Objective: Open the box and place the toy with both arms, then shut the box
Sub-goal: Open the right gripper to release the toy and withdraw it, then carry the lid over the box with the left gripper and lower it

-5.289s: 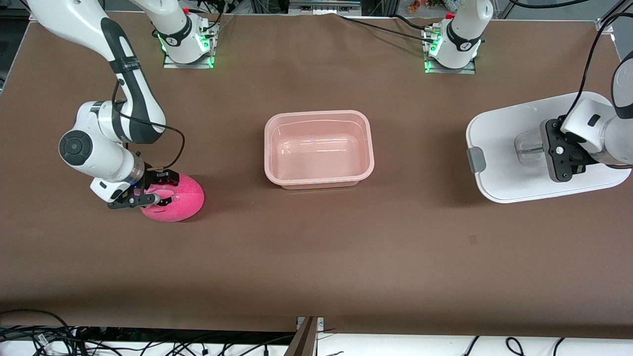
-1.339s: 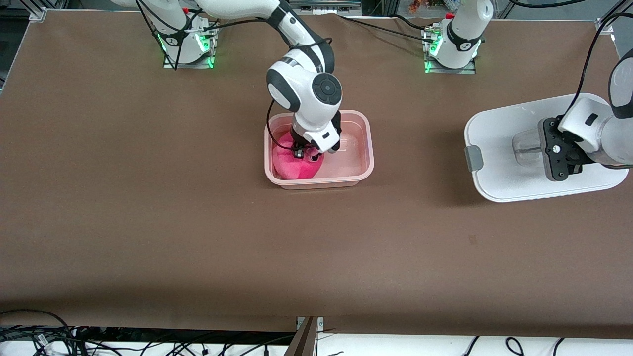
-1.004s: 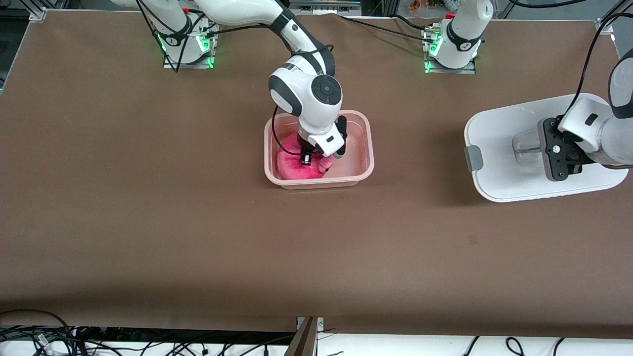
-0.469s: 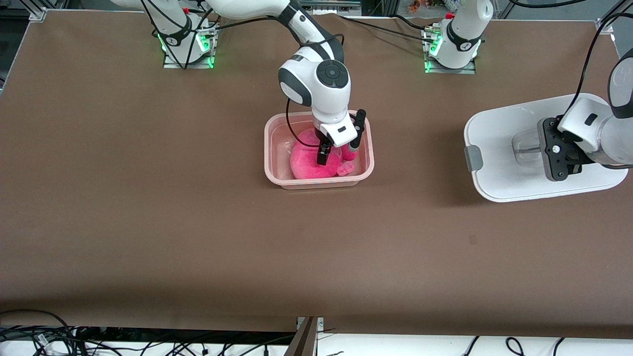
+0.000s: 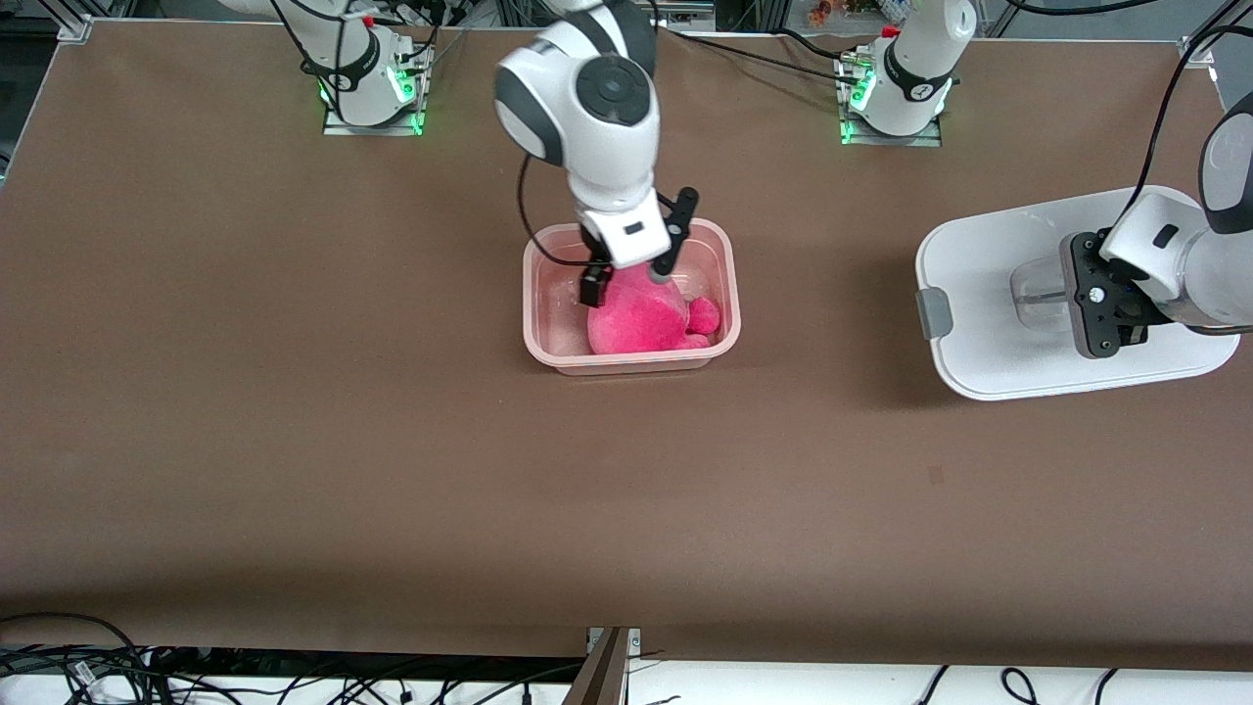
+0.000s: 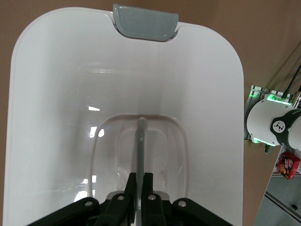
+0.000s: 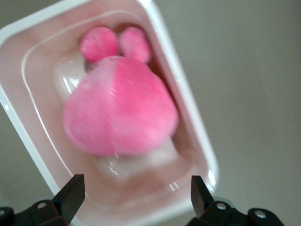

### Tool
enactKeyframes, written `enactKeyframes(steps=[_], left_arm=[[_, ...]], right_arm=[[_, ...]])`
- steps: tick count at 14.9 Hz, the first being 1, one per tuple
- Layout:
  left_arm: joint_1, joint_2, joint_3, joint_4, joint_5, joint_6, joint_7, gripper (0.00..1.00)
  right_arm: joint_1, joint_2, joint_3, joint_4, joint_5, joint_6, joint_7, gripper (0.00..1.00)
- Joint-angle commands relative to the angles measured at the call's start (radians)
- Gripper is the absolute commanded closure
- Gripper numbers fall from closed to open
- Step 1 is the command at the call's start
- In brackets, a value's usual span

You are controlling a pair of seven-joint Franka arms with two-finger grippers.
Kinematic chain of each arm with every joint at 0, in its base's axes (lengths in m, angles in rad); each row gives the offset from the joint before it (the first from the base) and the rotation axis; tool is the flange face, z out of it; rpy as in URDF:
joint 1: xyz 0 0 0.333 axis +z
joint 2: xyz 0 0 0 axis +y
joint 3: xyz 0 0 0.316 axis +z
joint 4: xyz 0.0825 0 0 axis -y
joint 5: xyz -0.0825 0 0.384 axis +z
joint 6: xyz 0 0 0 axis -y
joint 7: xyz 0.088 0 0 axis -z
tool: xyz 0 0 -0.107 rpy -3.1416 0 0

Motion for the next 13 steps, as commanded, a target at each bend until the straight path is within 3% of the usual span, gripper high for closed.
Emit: enactKeyframes(steps=[1,4,7,11,13], left_arm=[[-0.010,-0.006,-0.036,0.011,-0.068,0.000,0.020,1.00],[-0.036,-0.004,-0.089,0.009,-0.169,0.026,0.004,1.00],[-0.112,0.014,-0.096,-0.019,-0.296,0.090,-0.054,1.00],[-0.292,0.092,-0.096,-0.014,-0.358,0.206,-0.140,1.00],[-0.365,0.125,-0.096,-0.019,-0.367,0.291,-0.182,1.00]], right_arm=[[-0.085,-0.099,-0.052,-0.014,0.024,-0.038,-0.001,0.00],[-0.156,-0.160,-0.104,-0.016,0.023,-0.070,-0.020,0.00],[-0.156,-0.243,-0.205,-0.031,0.026,-0.170,-0.026,0.00],[-0.156,-0.354,-0.361,-0.091,0.124,-0.254,0.056,0.00],[-0.156,-0.380,-0.408,-0.093,0.135,-0.308,0.123,0.00]])
